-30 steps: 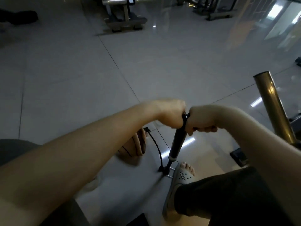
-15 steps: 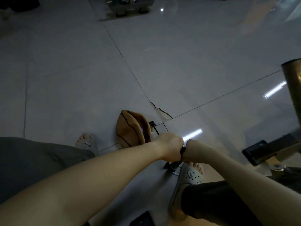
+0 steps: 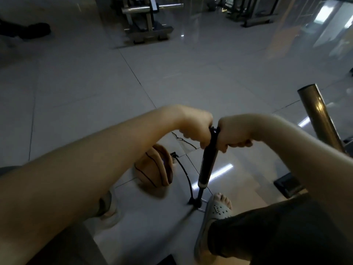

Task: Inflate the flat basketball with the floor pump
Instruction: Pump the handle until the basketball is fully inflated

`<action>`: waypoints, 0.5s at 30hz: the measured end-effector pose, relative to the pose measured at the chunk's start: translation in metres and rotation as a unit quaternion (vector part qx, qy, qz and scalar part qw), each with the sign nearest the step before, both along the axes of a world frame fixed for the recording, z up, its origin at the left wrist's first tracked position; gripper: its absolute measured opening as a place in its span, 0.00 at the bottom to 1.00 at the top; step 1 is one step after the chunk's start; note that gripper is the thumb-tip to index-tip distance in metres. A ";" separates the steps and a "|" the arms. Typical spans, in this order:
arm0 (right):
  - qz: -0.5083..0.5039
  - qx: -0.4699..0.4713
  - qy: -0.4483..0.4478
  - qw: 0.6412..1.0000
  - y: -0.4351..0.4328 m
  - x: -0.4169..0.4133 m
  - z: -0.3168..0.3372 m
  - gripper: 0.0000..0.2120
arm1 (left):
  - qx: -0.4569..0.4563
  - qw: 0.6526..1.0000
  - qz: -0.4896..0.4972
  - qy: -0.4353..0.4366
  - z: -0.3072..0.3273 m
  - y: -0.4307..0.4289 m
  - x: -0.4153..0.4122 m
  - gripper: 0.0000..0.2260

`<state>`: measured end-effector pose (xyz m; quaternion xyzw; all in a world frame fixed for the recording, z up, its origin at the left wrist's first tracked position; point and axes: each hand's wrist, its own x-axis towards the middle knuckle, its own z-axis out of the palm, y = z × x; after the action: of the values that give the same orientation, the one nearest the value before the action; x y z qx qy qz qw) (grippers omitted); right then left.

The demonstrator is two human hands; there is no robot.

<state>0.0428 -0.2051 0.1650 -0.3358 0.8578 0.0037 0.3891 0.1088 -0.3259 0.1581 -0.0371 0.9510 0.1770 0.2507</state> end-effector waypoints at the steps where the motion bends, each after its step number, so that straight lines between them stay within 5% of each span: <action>1: 0.009 0.021 0.001 1.000 0.000 0.005 -0.015 0.03 | 0.005 1.000 0.000 -0.022 -0.016 0.004 0.002 0.06; 5: 0.054 0.096 -0.006 0.994 0.007 0.028 -0.112 0.07 | -0.095 0.993 -0.053 -0.055 -0.122 0.029 0.023 0.09; 8: 0.077 0.111 0.074 0.988 0.011 0.037 -0.166 0.04 | -0.159 0.985 -0.064 -0.022 -0.172 0.037 0.032 0.08; 15: 0.051 0.143 0.115 0.982 0.022 0.037 -0.190 0.05 | -0.100 0.995 -0.020 -0.015 -0.179 0.046 0.029 0.05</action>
<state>0.0800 -0.1833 -0.0254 -0.3172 0.8694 0.1841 0.3311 0.1375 -0.2797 -0.0213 -0.0453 0.9606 0.0757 0.2636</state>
